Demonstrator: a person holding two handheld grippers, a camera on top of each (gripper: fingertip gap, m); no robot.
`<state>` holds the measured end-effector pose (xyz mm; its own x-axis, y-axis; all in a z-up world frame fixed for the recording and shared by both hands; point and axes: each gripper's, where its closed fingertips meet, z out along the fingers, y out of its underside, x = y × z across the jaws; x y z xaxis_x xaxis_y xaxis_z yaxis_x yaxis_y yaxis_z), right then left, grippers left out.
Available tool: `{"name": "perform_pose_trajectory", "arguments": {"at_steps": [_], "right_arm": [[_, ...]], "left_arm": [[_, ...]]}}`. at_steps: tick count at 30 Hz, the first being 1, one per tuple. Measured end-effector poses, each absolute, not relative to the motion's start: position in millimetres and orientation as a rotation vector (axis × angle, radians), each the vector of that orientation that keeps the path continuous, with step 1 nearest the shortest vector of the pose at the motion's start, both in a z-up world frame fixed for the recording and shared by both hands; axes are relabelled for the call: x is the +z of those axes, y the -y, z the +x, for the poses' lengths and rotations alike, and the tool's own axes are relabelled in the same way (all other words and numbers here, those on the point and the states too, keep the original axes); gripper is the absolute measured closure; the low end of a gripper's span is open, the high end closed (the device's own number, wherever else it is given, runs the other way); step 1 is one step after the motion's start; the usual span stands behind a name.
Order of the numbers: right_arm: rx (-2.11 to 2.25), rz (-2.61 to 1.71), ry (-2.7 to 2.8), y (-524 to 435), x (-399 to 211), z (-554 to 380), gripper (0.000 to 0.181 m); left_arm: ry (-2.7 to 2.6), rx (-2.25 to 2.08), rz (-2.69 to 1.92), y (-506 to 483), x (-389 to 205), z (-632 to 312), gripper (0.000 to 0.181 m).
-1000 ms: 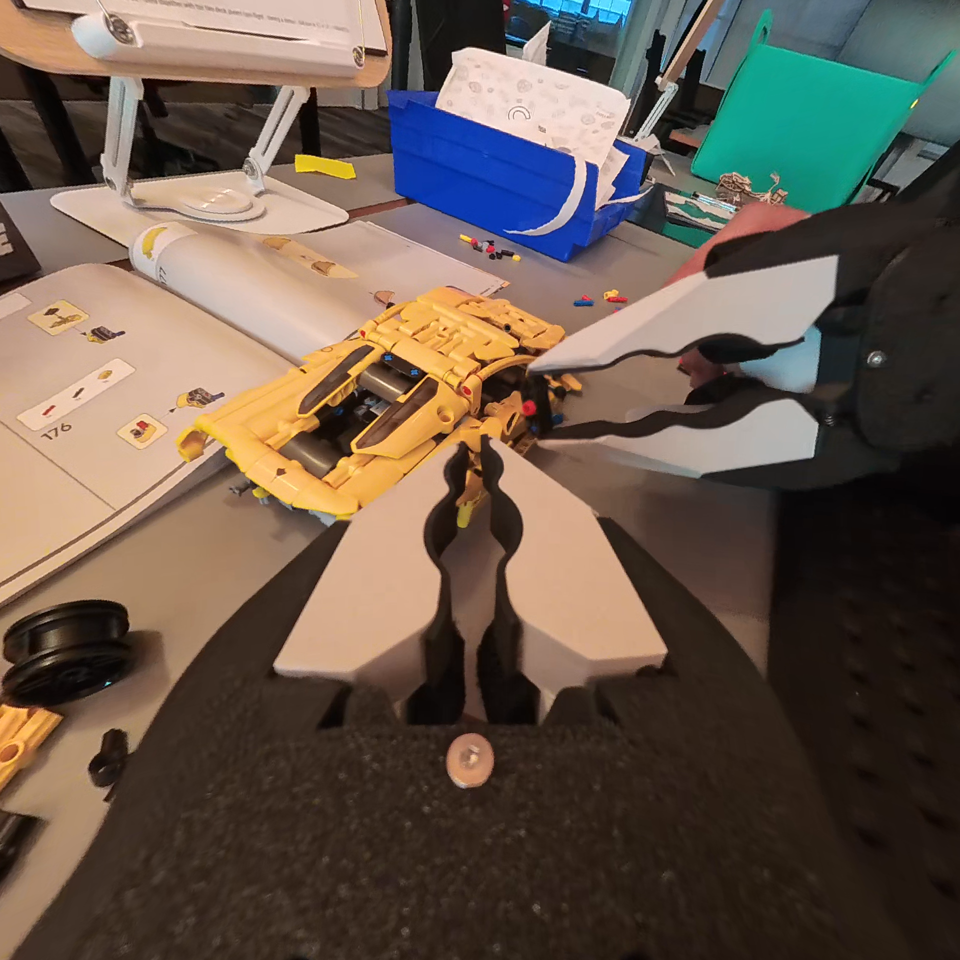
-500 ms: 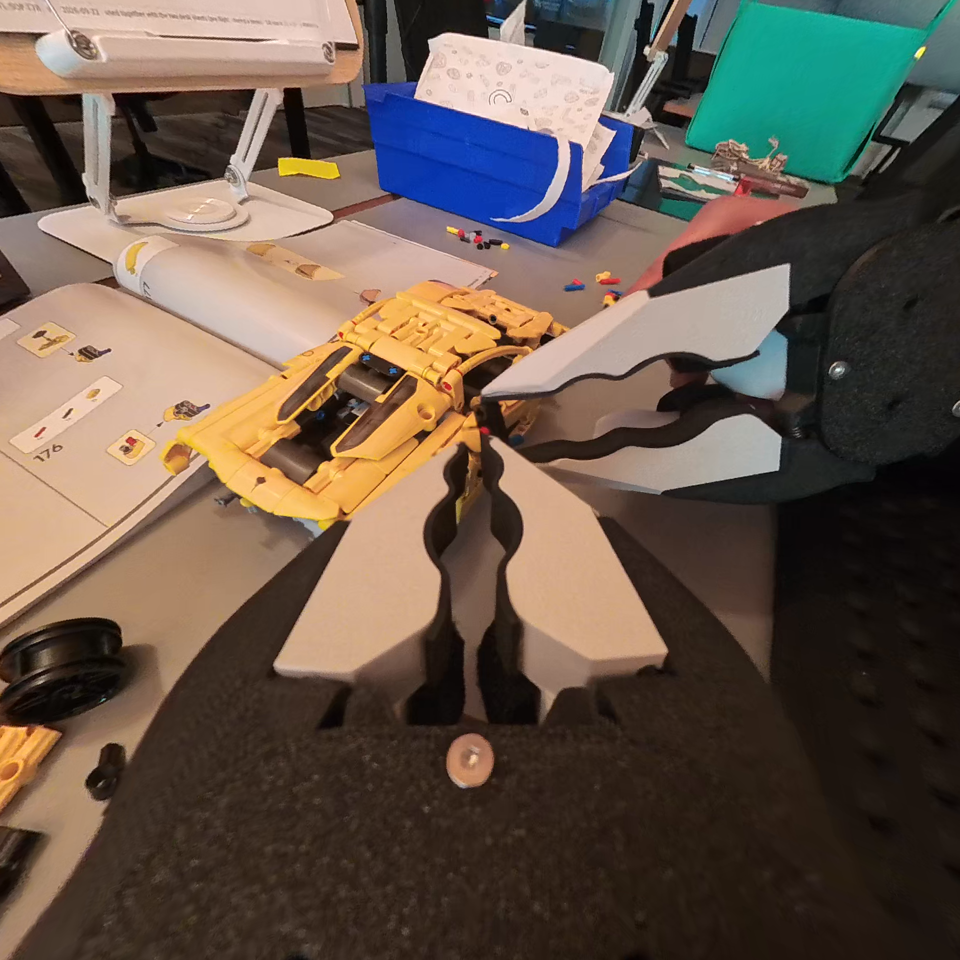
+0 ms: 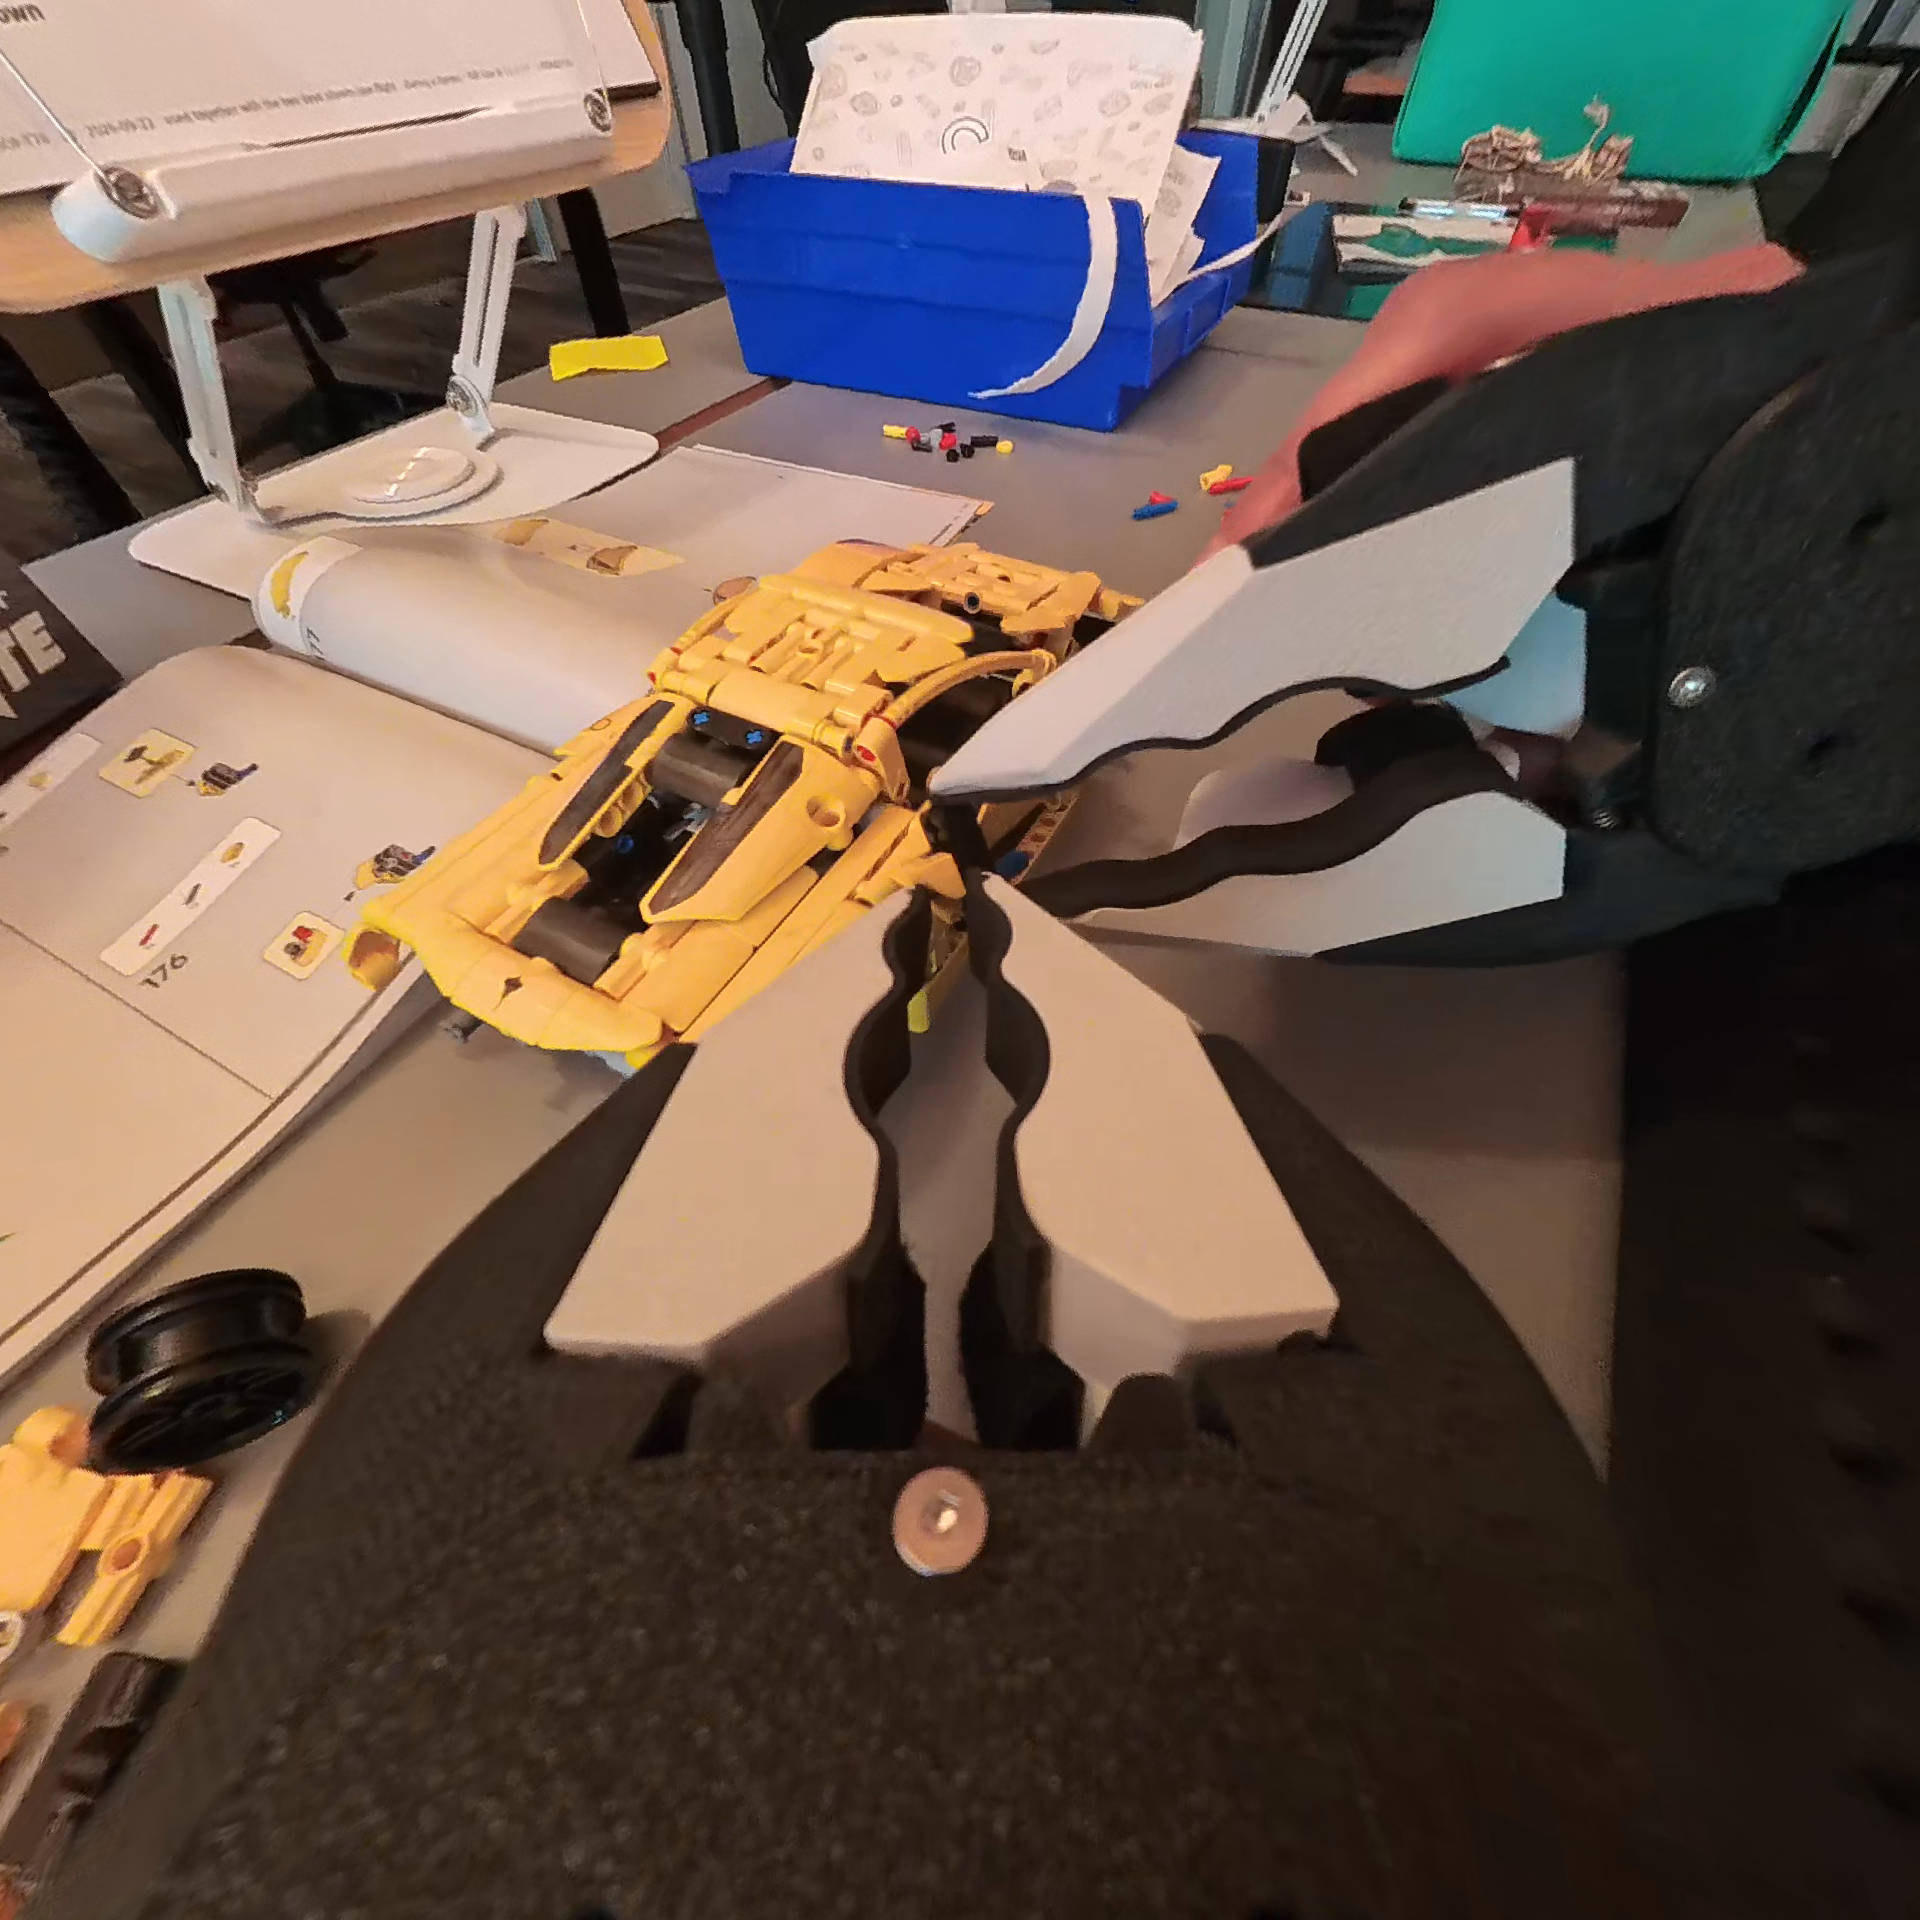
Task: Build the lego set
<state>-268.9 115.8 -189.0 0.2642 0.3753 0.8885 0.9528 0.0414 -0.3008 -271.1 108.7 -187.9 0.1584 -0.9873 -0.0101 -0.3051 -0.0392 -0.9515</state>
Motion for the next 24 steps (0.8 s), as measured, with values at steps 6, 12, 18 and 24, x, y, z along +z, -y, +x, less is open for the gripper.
{"name": "perform_pose_trajectory", "arguments": {"at_steps": [6,12,18,24], "right_arm": [[-0.692,-1.529,1.307,-113.2,-192.6,-270.2,0.16],[-0.665,-1.461,1.331,-110.4,-190.2,-281.1,0.159],[-0.514,-1.588,1.267,-112.1,-197.5,-266.3,0.16],[0.164,-1.868,1.311,-77.4,-238.3,-289.5,0.159]], "left_arm": [[-1.374,-0.859,-1.453,-104.2,-192.2,-272.3,0.176],[-1.454,-0.899,-1.298,-75.5,-178.2,-266.4,0.181],[-1.37,-0.976,-1.416,-116.8,-175.2,-290.6,0.181],[-1.229,-0.84,-1.563,-186.9,-153.2,-341.8,0.176]]}}
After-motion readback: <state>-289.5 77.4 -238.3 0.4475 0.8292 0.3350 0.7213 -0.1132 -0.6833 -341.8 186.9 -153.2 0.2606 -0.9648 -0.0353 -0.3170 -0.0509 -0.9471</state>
